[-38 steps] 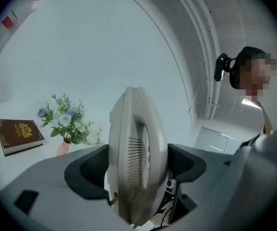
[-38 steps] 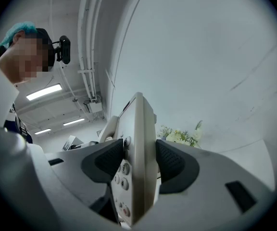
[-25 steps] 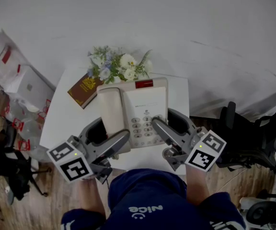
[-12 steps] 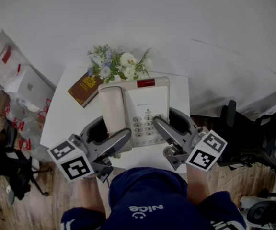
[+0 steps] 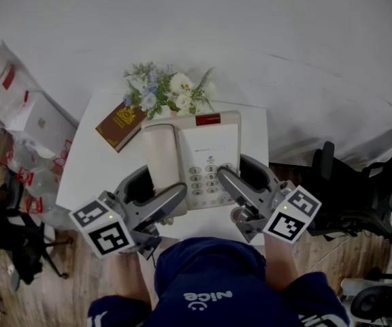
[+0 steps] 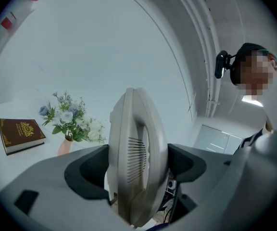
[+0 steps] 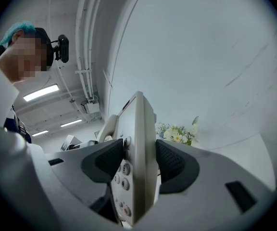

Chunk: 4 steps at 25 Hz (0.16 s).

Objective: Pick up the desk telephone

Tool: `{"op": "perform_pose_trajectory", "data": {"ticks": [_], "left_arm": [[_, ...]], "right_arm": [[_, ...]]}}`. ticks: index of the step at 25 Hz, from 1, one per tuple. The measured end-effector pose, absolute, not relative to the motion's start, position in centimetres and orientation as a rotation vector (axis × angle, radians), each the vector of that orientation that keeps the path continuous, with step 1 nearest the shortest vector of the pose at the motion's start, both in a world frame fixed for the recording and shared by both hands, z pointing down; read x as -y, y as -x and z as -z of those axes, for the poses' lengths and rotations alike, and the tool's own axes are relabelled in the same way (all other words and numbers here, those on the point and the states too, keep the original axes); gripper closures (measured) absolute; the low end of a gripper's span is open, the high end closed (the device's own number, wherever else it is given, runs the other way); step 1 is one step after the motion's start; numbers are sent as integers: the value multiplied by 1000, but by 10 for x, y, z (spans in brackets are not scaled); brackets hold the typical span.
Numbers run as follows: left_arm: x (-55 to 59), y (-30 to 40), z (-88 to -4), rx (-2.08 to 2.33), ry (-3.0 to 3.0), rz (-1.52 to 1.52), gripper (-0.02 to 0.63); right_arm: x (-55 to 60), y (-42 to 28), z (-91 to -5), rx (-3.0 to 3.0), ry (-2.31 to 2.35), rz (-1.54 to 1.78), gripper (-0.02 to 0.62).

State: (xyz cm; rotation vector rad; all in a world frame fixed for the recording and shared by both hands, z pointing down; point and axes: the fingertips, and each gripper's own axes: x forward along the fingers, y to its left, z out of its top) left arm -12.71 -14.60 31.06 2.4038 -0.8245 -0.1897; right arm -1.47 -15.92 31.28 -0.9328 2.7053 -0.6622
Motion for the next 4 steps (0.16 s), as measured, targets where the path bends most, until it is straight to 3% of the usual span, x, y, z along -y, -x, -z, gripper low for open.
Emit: {"op": "perform_pose_trajectory", "data": {"ticks": [4], "left_arm": [[146,127,-311,826,-2408,187,222]], "right_arm": [[159,14,-313,-2704,932,659,364]]}}
